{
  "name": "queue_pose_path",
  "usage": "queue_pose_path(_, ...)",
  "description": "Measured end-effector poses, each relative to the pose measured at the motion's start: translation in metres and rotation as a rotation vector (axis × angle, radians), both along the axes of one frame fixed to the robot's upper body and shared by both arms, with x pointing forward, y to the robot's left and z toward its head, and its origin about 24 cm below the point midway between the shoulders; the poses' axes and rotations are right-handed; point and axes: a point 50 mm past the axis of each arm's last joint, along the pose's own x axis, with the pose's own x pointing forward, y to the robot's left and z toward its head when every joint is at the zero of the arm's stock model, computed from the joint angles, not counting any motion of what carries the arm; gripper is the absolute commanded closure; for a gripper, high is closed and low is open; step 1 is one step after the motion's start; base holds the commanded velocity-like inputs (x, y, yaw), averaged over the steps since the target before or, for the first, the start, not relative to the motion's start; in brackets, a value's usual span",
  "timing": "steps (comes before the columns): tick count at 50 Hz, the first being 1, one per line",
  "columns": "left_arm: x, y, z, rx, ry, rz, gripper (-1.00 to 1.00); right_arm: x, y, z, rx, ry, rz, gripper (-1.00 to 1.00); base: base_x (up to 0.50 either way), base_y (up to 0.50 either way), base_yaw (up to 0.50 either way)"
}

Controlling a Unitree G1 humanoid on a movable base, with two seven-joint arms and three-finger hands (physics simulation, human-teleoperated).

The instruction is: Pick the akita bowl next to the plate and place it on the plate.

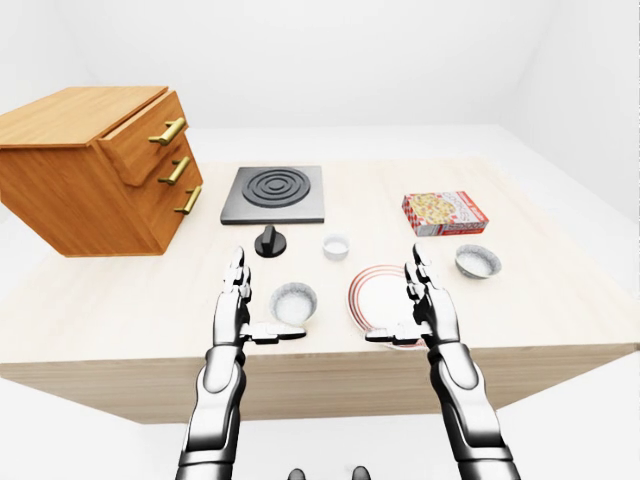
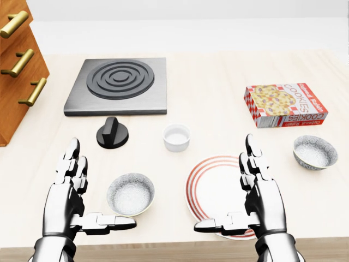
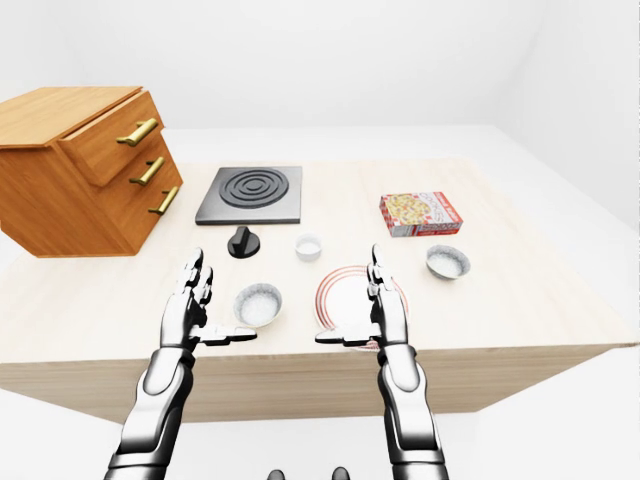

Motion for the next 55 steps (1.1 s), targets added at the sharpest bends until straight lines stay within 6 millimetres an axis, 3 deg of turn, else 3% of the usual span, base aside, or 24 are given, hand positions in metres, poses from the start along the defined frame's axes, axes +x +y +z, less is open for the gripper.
queue_pose_path(23, -0.0018, -0.0017, 0.0011, -0.002, -0.006, -0.005, -1.00, 0.0006, -0.0022, 0.0015, 0.002, -0.005, -0.008, -1.00, -0.09, -0.38, 0.00)
queue_pose_path(55, 0.0011, 0.0043, 0.0007, -0.026, 0.005, 0.026, -1.00, 0.0021, 0.0008, -0.0044, -0.062, 0.011, -0.009, -1.00, 0.07, 0.00, 0.00)
